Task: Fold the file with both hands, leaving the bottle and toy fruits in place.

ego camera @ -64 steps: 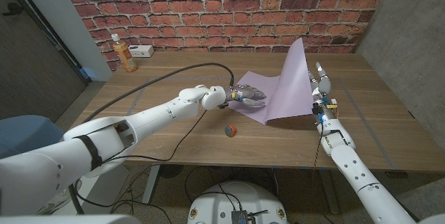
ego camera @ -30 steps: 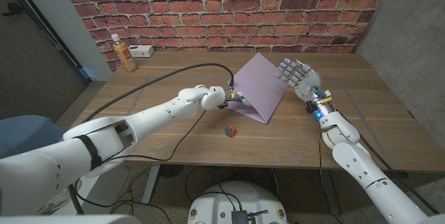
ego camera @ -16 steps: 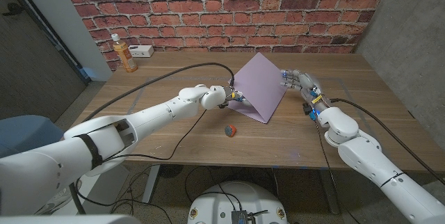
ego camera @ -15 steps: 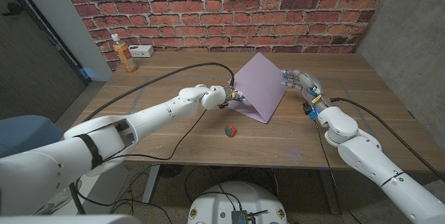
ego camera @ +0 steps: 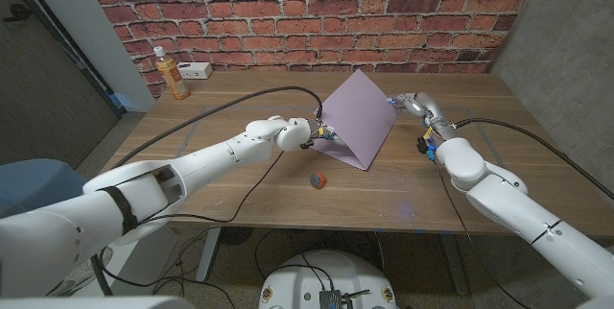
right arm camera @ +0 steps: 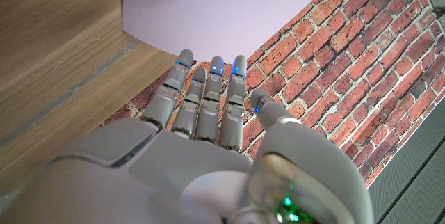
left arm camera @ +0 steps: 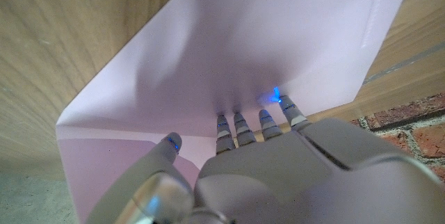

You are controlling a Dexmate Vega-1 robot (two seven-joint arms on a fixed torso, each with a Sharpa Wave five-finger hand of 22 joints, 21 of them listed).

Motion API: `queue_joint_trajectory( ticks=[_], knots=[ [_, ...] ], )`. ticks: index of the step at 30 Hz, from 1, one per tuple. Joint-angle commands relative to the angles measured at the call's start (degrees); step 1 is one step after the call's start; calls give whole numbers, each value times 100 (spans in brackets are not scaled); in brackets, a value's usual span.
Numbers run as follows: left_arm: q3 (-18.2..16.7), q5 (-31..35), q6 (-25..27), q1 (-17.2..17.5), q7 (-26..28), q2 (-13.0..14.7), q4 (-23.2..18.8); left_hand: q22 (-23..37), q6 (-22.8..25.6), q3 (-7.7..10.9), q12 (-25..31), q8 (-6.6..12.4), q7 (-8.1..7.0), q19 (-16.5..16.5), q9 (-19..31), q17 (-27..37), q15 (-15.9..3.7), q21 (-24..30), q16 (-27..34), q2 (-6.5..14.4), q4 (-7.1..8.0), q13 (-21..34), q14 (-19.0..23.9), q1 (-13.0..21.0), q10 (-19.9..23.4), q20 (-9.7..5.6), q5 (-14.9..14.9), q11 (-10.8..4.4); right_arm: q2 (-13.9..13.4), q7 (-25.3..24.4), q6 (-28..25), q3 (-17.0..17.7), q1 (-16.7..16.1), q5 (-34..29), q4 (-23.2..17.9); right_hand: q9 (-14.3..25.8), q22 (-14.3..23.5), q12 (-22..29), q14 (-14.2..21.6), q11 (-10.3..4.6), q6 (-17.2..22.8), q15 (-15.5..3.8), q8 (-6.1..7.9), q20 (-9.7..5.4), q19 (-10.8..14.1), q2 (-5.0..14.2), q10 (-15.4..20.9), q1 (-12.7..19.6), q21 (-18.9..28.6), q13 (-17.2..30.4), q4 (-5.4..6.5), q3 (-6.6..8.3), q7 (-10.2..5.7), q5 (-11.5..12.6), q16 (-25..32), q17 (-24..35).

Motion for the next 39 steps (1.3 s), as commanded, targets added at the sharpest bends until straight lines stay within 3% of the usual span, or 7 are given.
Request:
queue_joint_trajectory(
  ticks=[1, 10, 15, 21, 23, 29, 39],
  knots=[
    [-128, 95, 151, 81, 107, 125, -281, 5, 17, -17, 23, -4, -2, -14, -7, 22, -17, 6, 33, 452, 16, 13, 18, -75, 12, -33, 33, 6, -248, 715, -412, -596, 665, -394, 47, 17, 18, 40, 66, 28, 118, 0, -6, -7, 51, -6, 106, 53, 33, 11, -5, -12, 51, -34, 40, 19],
    [-265, 389, 209, 221, 701, 297, -572, 0, 268, 41, 80, 66, 115, 162, -6, 9, -71, 28, 86, 495, -11, 10, 262, -25, 181, -16, 58, 116, -206, 978, -501, -891, 962, -582, 105, 18, 17, 28, 60, 28, 151, 0, -27, 3, 48, -6, 135, -2, 28, 11, 61, -48, 46, -63, 41, 30],
    [-403, 753, 426, 417, 1261, 476, -944, -15, 846, 321, 203, 138, 262, 511, -7, -39, -270, 53, 99, 489, -185, 9, 735, 254, 696, 3, 25, 232, -210, 1027, -542, -945, 1015, -633, 92, 18, 17, 21, 56, 16, 160, 0, -39, 5, 45, -3, 144, 3, 26, 11, 62, -49, 54, -69, 40, 30],
    [-629, 1076, 724, 688, 1871, 645, -1331, 5, 1549, 682, 353, 199, 523, 819, 14, -33, -191, 57, 117, 456, -410, 39, 1353, 637, 1442, 84, -198, 366, -218, 1079, -699, -1033, 1108, -749, 60, 19, 16, 8, 56, 9, 172, 7, -52, 7, 47, -2, 144, 15, 24, 10, 56, -47, 36, -74, 39, 27],
    [-705, 1194, 895, 787, 1983, 697, -1496, 13, 1756, 744, 388, 230, 600, 873, 22, -23, -198, 59, 148, 449, -420, 53, 1547, 681, 1611, 91, -271, 423, -219, 1100, -731, -1058, 1130, -774, 55, 19, 16, 5, 56, 1, 171, 2, -61, 8, 50, -1, 151, 22, 25, 10, 52, -45, 42, -76, 38, 25],
    [-936, 1463, 1344, 1075, 2208, 859, -1958, 24, 2008, 837, 458, 232, 614, 979, 32, 1, -195, 67, 220, 424, -417, 78, 1945, 732, 1948, 121, -397, 457, -227, 1158, -893, -1152, 1218, -900, 2, 19, 16, -4, 71, 14, 178, 3, -74, 11, 60, -4, 159, 33, 27, 10, 45, -45, 34, -81, 43, 22],
    [-1445, 1713, 1819, 1703, 3258, 1110, -2572, 46, 3042, 968, 706, 466, 1015, 1446, 119, 76, -158, 185, 410, 440, -299, 205, 2853, 708, 2869, 80, -532, 609, -173, 1347, -1123, -1346, 1431, -1059, -34, 20, 15, -26, 87, 3, 176, -3, -108, 9, 77, -4, 164, 58, 29, 10, 32, -41, 19, -89, 46, 16]
  ],
)
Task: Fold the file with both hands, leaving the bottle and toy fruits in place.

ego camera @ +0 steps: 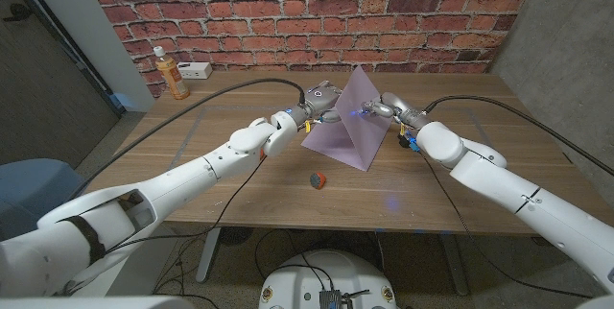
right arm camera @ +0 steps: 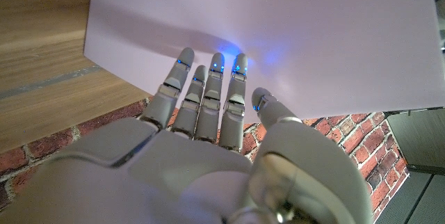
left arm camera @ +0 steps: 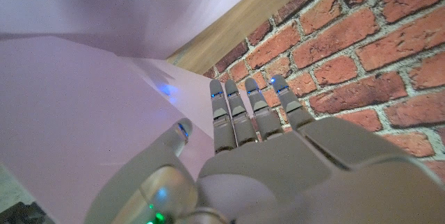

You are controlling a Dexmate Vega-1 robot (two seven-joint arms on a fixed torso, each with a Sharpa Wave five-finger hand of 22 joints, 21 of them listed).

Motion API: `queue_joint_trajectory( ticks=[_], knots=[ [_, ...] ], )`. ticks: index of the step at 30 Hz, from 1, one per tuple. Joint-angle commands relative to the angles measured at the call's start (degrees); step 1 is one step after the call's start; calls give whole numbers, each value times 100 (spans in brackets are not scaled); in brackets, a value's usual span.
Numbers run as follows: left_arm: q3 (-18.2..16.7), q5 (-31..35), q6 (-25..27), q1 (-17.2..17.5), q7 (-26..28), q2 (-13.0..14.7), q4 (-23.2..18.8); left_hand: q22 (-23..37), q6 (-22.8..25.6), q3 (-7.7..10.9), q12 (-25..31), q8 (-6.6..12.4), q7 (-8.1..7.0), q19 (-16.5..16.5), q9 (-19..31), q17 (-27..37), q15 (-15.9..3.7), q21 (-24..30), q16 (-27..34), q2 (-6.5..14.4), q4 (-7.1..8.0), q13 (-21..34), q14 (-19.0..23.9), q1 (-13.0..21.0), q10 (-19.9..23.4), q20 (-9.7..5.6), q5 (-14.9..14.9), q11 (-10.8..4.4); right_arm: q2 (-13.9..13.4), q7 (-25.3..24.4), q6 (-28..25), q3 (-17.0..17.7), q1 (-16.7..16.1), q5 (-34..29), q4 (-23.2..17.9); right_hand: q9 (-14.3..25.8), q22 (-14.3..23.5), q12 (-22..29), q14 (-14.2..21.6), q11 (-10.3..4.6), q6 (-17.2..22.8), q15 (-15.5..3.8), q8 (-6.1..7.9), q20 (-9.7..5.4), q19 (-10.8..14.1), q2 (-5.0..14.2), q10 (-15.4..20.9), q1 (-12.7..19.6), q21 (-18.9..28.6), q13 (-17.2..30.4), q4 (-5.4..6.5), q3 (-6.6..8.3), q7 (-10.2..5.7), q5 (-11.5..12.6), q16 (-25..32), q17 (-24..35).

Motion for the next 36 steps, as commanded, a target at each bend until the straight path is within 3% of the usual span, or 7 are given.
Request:
queue_joint_trajectory(
  ticks=[1, 7, 12, 21, 26, 32, 36],
  knots=[
    [-595, 332, 465, 721, 1502, 317, -693, 21, 476, 104, 139, 157, 132, 201, 83, 51, 21, 78, 108, 180, 21, 99, 370, 59, 351, 4, -26, 97, 75, 246, -315, -273, 290, -221, -23, 22, 14, -28, 56, 7, 40, 12, -17, -11, 59, -3, 29, 59, 30, 9, -26, 16, 17, -21, 24, 16],
    [-831, 296, 97, 958, 3126, 291, -492, 45, 1039, 226, 358, 484, 266, 627, 295, 256, 71, 248, 466, 395, 8, 274, 1022, 224, 892, -54, -60, 124, 151, 410, -447, -450, 460, -318, 42, 23, 14, -46, 58, -5, 37, 6, -33, -14, 62, -3, 12, 64, 29, 9, -23, 13, 19, -26, 25, 16],
    [-902, 287, -337, 978, 4397, 197, -175, 140, 1532, 444, 990, 1232, 541, 1021, 880, 919, 65, 577, 1197, 421, 88, 907, 1963, 568, 1736, -89, -80, 166, 209, 517, -528, -579, 575, -393, 91, 23, 14, -52, 65, 12, 38, 15, -44, -11, 65, -4, 16, 70, 29, 9, -26, 12, 14, -29, 27, 14],
    [-969, 282, -360, 1075, 4414, 307, -328, 191, 1189, 507, 1113, 1418, 434, 934, 1214, 1219, 54, 706, 1168, 390, 159, 1299, 1695, 661, 1415, -93, -81, 69, 266, 567, -516, -651, 655, -438, 160, 25, 13, -68, 65, 0, 31, 21, -63, -12, 68, -3, 6, 79, 27, 9, -25, 10, 24, -33, 26, 13],
    [-1030, 162, -330, 1131, 4237, 306, -342, 194, 961, 511, 1095, 1385, 377, 862, 1271, 1254, 59, 731, 1099, 370, 196, 1378, 1575, 639, 1261, -84, -85, 129, 274, 410, -411, -559, 590, -437, 119, 26, 13, -80, 60, 6, 31, 20, -71, -12, 75, 1, -11, 81, 28, 9, -21, 9, 20, -35, 24, 14],
    [-1153, -139, -166, 1258, 3804, 273, -446, 174, 114, 548, 842, 846, 37, 733, 1016, 1072, 53, 807, 790, 270, 196, 1397, 1190, 515, 734, -70, -85, 118, 329, 135, 81, -310, 400, -234, 228, 29, 14, -188, -105, -23, -329, 137, -210, -10, 14, 0, -292, 109, 0, 12, -18, 12, -39, -39, -49, 8],
    [-1355, -845, -311, 1374, 3250, 286, -564, 114, -588, 496, 341, 302, -240, 594, 679, 780, 36, 819, 437, 61, 56, 1162, 736, 382, 54, -18, -95, 61, 474, 1, 863, -26, 205, 219, 528, 31, 13, -244, -275, -68, -833, 238, -279, 71, -144, -52, -695, 143, -48, 18, -51, -14, -142, -44, -118, -7]
  ],
)
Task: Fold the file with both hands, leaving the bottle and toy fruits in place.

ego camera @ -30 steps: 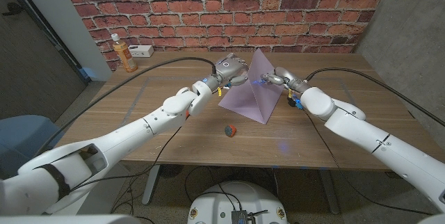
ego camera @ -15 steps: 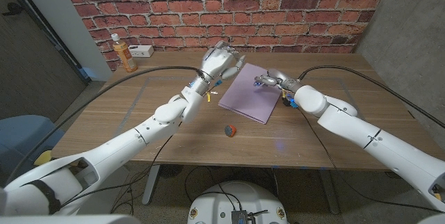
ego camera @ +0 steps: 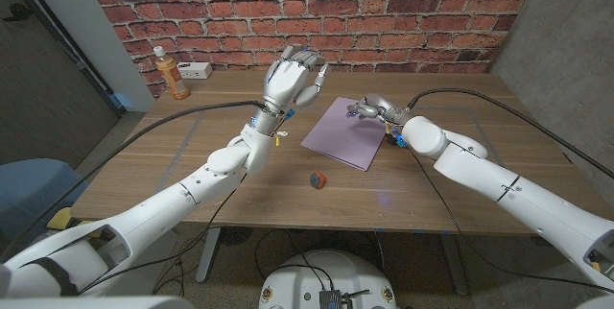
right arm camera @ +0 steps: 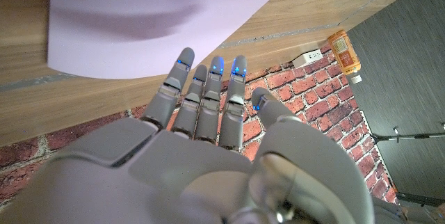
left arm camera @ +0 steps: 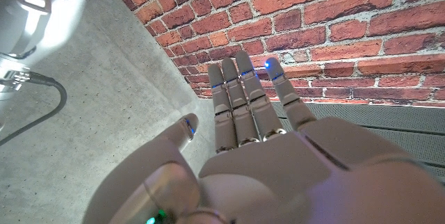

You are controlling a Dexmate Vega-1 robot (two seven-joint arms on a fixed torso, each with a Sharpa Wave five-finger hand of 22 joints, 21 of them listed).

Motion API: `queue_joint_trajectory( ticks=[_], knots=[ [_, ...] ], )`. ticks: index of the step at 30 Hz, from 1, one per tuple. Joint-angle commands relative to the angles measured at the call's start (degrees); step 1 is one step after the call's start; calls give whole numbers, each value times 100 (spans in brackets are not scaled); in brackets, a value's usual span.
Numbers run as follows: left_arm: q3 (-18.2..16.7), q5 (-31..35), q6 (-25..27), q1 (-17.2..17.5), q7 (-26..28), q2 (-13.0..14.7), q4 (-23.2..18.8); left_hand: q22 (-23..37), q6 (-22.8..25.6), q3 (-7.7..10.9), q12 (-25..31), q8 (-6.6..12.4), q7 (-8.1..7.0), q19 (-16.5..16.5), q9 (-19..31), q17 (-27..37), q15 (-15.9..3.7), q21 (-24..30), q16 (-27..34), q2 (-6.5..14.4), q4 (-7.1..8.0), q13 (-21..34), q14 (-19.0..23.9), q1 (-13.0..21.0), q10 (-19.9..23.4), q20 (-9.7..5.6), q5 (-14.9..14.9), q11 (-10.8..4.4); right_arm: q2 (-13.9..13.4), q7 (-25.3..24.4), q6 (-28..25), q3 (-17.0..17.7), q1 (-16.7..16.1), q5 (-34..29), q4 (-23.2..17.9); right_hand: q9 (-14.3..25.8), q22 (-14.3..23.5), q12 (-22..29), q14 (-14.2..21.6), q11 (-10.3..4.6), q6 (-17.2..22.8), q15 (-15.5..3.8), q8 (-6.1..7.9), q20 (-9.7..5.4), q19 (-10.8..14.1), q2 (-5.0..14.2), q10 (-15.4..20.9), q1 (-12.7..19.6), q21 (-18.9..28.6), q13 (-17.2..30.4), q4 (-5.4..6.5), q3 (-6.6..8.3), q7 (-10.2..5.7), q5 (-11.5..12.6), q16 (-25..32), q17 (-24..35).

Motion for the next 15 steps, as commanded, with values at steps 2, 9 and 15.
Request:
queue_joint_trajectory(
  ticks=[2, 9, 15],
  knots=[
    [-457, -1414, -191, 292, -1091, 43, -263, -61, -707, -55, -512, -565, -219, -132, -353, -313, 32, 23, -377, -157, -184, -248, -475, -180, -681, 157, -3, 11, 273, -316, 1469, 584, -386, 876, 525, 33, 12, -49, -240, -24, -516, 79, -53, 128, -213, -136, -397, 75, -62, 19, -97, -64, -90, -35, -108, -31],
    [-867, -2924, -1085, 374, -1716, -15, 58, -103, -1013, -90, -750, -823, -261, -354, -547, -491, 104, -76, -593, -202, -239, -397, -766, -254, -955, 120, 7, -38, 462, -251, 2338, 937, -555, 1553, 914, 31, 11, -57, -389, -10, -817, 178, -40, 222, -340, -247, -673, 33, -73, 22, -180, -194, -103, -55, -168, -77],
    [-1126, -4493, -2250, 334, -2558, -175, 714, -125, -1234, -104, -916, -975, -178, -605, -679, -606, 255, -192, -766, -165, -249, -505, -1065, -305, -1145, 97, 15, 85, 655, -187, 2991, 1159, -638, 1992, 1202, 30, 10, -52, -458, -25, -1025, 216, -50, 263, -386, -322, -820, -29, -73, 22, -205, -288, -121, -69, -189, -97]
  ],
)
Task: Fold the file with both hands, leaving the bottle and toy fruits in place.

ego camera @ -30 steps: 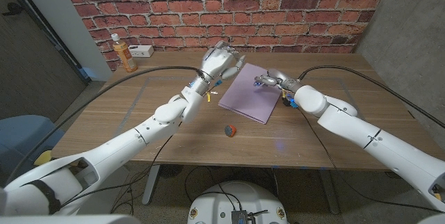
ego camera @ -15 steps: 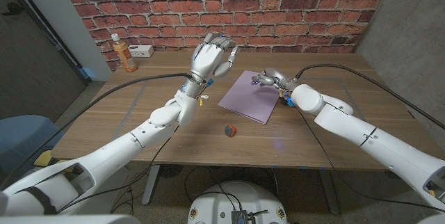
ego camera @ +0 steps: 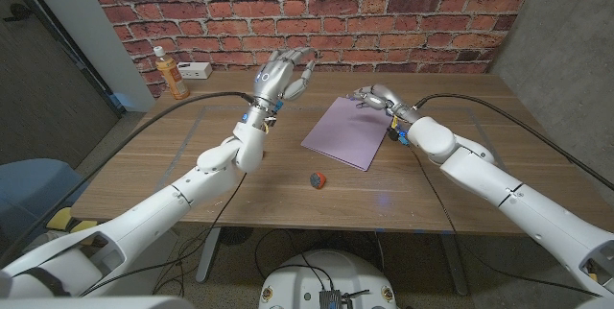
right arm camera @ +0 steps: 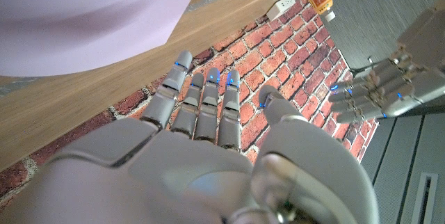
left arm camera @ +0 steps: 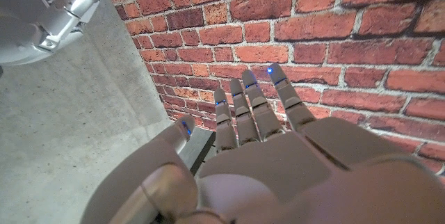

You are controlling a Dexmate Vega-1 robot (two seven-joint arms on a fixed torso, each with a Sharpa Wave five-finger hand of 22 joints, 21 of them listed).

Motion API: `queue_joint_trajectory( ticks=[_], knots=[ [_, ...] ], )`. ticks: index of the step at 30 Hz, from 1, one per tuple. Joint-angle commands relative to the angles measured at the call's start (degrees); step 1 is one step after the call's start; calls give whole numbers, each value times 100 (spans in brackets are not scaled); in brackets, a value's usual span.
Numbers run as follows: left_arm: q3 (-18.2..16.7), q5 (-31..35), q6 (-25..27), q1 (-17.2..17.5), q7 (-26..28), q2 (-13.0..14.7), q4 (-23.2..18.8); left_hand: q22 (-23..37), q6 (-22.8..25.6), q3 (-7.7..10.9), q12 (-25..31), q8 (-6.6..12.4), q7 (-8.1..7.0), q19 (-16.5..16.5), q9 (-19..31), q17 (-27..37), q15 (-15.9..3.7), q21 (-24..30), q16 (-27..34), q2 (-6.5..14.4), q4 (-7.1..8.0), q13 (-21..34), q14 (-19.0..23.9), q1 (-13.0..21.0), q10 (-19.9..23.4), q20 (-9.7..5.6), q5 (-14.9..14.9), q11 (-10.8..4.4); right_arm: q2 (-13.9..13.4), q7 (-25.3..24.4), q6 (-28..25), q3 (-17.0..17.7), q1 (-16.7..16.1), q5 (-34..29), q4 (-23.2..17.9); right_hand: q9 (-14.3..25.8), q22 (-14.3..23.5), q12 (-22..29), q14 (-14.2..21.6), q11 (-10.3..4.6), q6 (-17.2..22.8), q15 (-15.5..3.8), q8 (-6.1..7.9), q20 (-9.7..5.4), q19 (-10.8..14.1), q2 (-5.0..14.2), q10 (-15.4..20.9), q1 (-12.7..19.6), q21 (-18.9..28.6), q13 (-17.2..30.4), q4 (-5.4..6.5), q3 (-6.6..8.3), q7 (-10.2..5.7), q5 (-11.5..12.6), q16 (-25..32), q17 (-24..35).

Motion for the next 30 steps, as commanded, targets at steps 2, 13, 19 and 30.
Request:
queue_joint_trajectory(
  ticks=[2, 13, 19, 30],
  knots=[
    [-769, -3040, -1832, 93, -1640, -222, 1001, -21, -300, -10, -201, -164, -34, -281, -119, -112, 66, -132, -203, 6, -80, -103, -414, -80, -269, 59, 16, 86, 416, -17, 1940, 532, -249, 1308, 653, 30, 10, -16, -97, -25, -176, 28, -7, 25, -57, -97, -182, -53, 1, 9, -12, -101, -10, -10, -50, 5],
    [-1052, -5474, -2584, 10, -3749, -530, 1892, -53, -1118, -128, -583, -289, -259, -648, -310, -353, 178, -371, -437, -99, -210, -432, -1270, -162, -1171, -88, 20, -33, 1133, 407, 3039, 889, -331, 2575, 1603, 26, 10, 3, -336, -15, -428, 109, 14, 142, -271, -191, -456, -209, -26, 8, -24, -277, -50, -22, -95, -22],
    [-1218, -6256, -2583, 39, -4278, -748, 2152, -63, -1390, -203, -596, -290, -398, -766, -346, -403, 160, -468, -463, -159, -235, -569, -1606, -226, -1406, -168, 30, -64, 1321, 457, 3389, 1074, -370, 2881, 1809, 24, 11, 12, -361, 2, -532, 157, 15, 179, -291, -235, -530, -315, -13, 8, 7, -353, -17, -36, -84, -24],
    [-1372, -7111, -2028, -38, -5021, -856, 2517, -68, -1488, -228, -592, -277, -391, -826, -361, -432, 182, -522, -459, -182, -270, -647, -1729, -238, -1513, -188, 39, -76, 1416, -31, 3369, 1206, -394, 2736, 1683, 22, 12, 77, -266, 41, -514, 159, 65, 170, -200, -291, -441, -456, 37, 7, 41, -447, 8, -42, -32, -31]
  ],
)
